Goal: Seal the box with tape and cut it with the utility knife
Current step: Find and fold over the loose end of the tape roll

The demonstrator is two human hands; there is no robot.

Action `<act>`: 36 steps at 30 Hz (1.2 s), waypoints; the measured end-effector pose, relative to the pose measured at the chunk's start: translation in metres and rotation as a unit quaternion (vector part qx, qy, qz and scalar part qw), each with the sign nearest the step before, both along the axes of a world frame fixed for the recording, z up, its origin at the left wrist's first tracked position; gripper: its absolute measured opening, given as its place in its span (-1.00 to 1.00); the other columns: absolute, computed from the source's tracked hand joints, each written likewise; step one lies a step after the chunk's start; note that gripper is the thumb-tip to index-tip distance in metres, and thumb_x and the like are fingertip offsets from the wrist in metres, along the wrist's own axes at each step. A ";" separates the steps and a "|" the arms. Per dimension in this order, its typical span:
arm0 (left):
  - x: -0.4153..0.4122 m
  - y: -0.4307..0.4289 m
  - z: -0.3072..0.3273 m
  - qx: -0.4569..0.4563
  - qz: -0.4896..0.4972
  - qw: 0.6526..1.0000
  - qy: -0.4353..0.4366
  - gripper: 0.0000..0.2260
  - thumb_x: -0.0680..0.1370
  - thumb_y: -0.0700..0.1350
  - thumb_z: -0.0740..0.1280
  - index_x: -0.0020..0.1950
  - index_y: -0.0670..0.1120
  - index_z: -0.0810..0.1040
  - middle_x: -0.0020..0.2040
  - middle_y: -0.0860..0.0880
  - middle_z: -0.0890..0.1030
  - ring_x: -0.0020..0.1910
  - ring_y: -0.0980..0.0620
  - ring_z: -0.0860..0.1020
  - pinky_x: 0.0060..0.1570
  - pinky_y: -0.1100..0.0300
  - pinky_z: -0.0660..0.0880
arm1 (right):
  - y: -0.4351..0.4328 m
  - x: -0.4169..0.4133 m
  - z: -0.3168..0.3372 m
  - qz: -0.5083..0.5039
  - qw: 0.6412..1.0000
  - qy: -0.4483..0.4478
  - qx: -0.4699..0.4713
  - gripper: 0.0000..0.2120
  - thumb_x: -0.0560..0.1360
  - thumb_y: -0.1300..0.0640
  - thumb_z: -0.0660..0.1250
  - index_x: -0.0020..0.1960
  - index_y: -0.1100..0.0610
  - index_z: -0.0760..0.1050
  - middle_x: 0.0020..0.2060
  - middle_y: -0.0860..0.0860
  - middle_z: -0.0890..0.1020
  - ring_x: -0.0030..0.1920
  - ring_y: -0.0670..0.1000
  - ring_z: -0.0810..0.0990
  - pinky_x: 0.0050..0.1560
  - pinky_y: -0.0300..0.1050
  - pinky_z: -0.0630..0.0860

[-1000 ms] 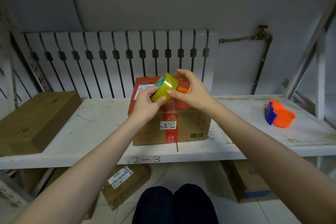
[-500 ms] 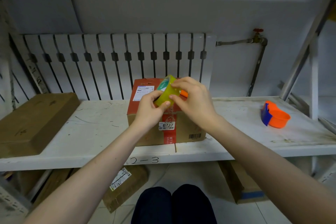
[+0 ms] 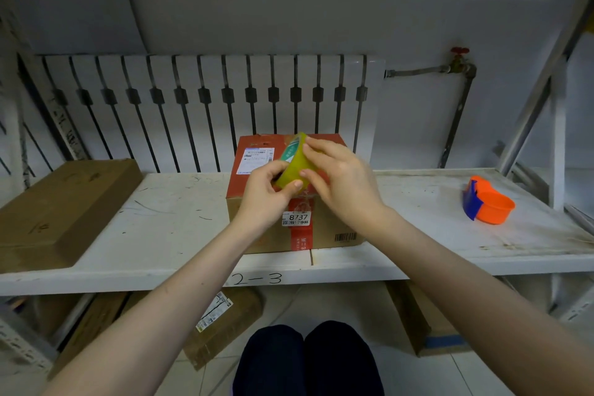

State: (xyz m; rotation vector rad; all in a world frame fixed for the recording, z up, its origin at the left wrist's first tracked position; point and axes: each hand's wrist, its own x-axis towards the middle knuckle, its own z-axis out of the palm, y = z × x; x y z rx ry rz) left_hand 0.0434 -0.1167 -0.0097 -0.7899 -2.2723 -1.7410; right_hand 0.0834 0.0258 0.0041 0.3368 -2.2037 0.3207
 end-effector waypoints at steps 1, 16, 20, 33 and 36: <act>0.001 0.000 0.000 -0.001 -0.001 1.000 -0.001 -0.88 0.51 -0.21 0.37 0.04 -0.14 0.58 -0.03 -0.05 0.61 -0.05 0.11 0.55 -0.14 0.42 0.48 | -0.001 0.000 -0.003 -0.002 1.000 0.020 0.013 -0.67 0.44 0.13 0.42 0.17 0.23 0.58 0.15 0.15 0.63 0.12 0.16 0.61 0.09 0.06 0.55; 0.008 0.004 0.000 0.044 -0.009 0.998 -0.053 -0.94 0.51 -0.26 0.34 -0.07 -0.14 0.58 -0.09 -0.07 0.62 -0.05 0.04 0.56 -0.04 0.25 0.50 | -0.002 -0.011 0.007 0.128 0.725 -0.288 -0.612 -0.88 0.49 0.07 0.35 -0.14 0.11 0.58 -0.29 0.01 0.60 -0.25 -0.06 0.55 -0.35 -0.27 0.44; 0.007 0.011 0.012 0.137 0.021 0.961 -0.238 -0.88 0.47 -0.10 0.27 -0.09 -0.08 0.57 -0.12 -0.06 0.60 -0.04 -0.03 0.56 0.06 0.06 0.49 | -0.008 -0.013 -0.002 0.163 0.776 -0.255 -0.554 -0.90 0.48 0.10 0.38 -0.18 0.08 0.62 -0.23 0.03 0.62 -0.17 -0.02 0.56 -0.29 -0.24 0.46; 0.008 0.017 0.014 0.256 0.067 0.895 -0.359 -0.68 0.44 -0.13 0.20 0.17 -0.12 0.51 -0.08 -0.12 0.58 -0.09 -0.10 0.54 -0.13 0.08 0.50 | -0.013 -0.012 -0.014 0.189 0.802 -0.245 -0.510 -0.92 0.47 0.23 0.38 -0.07 0.24 0.59 -0.17 0.18 0.59 -0.12 0.12 0.54 0.04 0.11 0.54; 0.009 0.018 0.012 0.257 0.064 0.899 -0.349 -0.65 0.44 -0.14 0.20 0.20 -0.13 0.50 -0.07 -0.12 0.58 -0.11 -0.09 0.55 -0.13 0.09 0.49 | -0.012 -0.013 -0.017 0.189 0.804 -0.233 -0.513 -0.88 0.48 0.21 0.37 -0.04 0.26 0.60 -0.21 0.12 0.60 -0.13 0.11 0.54 0.00 0.05 0.55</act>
